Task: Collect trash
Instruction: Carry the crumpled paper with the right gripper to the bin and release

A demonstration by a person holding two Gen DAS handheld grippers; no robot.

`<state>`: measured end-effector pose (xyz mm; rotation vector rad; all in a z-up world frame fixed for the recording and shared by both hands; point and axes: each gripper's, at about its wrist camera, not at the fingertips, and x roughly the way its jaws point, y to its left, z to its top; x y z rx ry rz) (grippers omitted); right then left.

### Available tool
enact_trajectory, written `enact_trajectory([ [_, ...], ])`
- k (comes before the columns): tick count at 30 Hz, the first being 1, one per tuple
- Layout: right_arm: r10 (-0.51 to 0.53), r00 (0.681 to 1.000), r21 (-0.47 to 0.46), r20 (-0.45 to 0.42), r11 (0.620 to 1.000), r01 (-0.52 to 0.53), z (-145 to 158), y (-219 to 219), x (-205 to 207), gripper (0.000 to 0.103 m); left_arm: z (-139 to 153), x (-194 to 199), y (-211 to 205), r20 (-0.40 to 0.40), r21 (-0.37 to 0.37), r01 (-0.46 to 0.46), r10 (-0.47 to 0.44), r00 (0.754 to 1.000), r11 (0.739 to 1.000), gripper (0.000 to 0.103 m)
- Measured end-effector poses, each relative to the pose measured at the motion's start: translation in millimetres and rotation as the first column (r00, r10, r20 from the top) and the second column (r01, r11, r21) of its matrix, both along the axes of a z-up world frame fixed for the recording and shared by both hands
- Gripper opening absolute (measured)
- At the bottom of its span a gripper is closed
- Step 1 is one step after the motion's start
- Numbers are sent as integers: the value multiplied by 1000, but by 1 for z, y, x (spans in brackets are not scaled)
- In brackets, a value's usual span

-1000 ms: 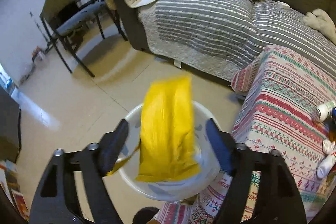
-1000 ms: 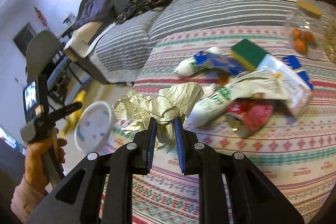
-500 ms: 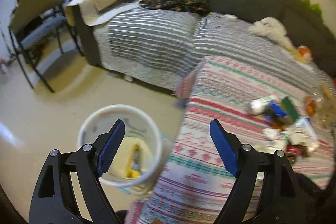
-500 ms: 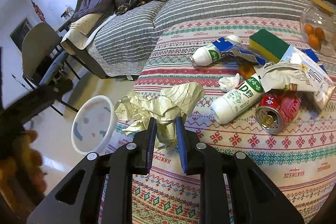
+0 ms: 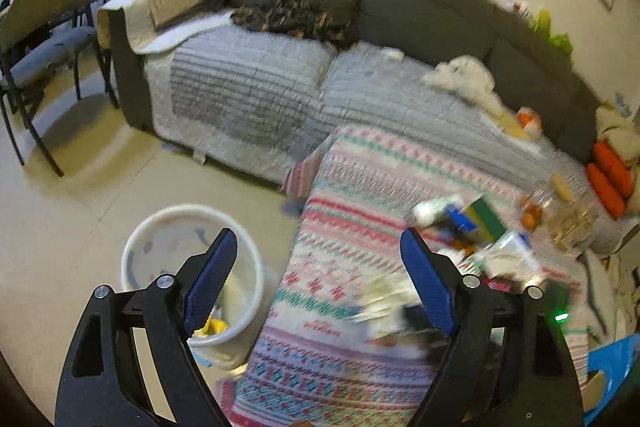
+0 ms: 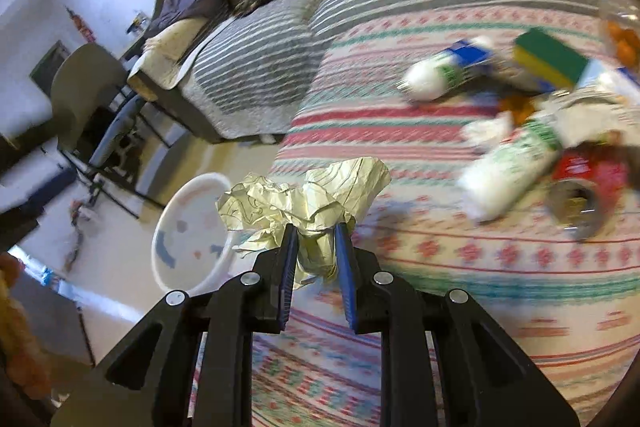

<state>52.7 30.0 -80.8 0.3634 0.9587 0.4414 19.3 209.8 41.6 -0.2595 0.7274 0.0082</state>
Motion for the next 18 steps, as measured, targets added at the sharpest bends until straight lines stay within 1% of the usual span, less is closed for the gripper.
enact_trajectory([
  [2,24,1000,45,-11,999,-24,-2,17,4,21,13,-5,-4,48,-22,27,-26,999,999,80],
  [4,46,999,103,-27,994,-43,-5,39,12,21,27,-9,-11,93,-10,60,-59,994,998,80],
  [6,79,997,124,-24,989,-76,-5,63,16,21,35,-12,-19,124,1,87,-87,989,996,80],
  [9,156,988,139,-16,979,-152,-2,111,25,21,41,-15,-25,147,15,104,-105,984,994,82],
  [10,186,982,157,-22,971,-180,-2,132,30,21,42,-15,-26,151,18,108,-109,983,994,82],
  [13,236,971,172,-47,959,-225,-2,172,42,21,37,-12,-29,142,16,114,-115,983,993,83],
  [14,248,967,161,-56,958,-236,-4,185,48,23,35,-10,-29,136,11,115,-115,984,993,83],
  [15,256,964,149,-65,958,-244,-5,196,51,34,33,-7,-30,129,4,118,-117,985,993,83],
  [16,282,955,143,-94,953,-267,-8,206,56,44,32,-6,-29,125,-4,120,-119,985,993,83],
  [17,296,948,142,-117,950,-279,-10,209,58,63,30,-5,-30,119,-16,126,-123,985,992,83],
  [18,302,942,132,-144,950,-284,-12,210,59,75,29,-5,-30,116,-28,132,-128,985,991,83],
])
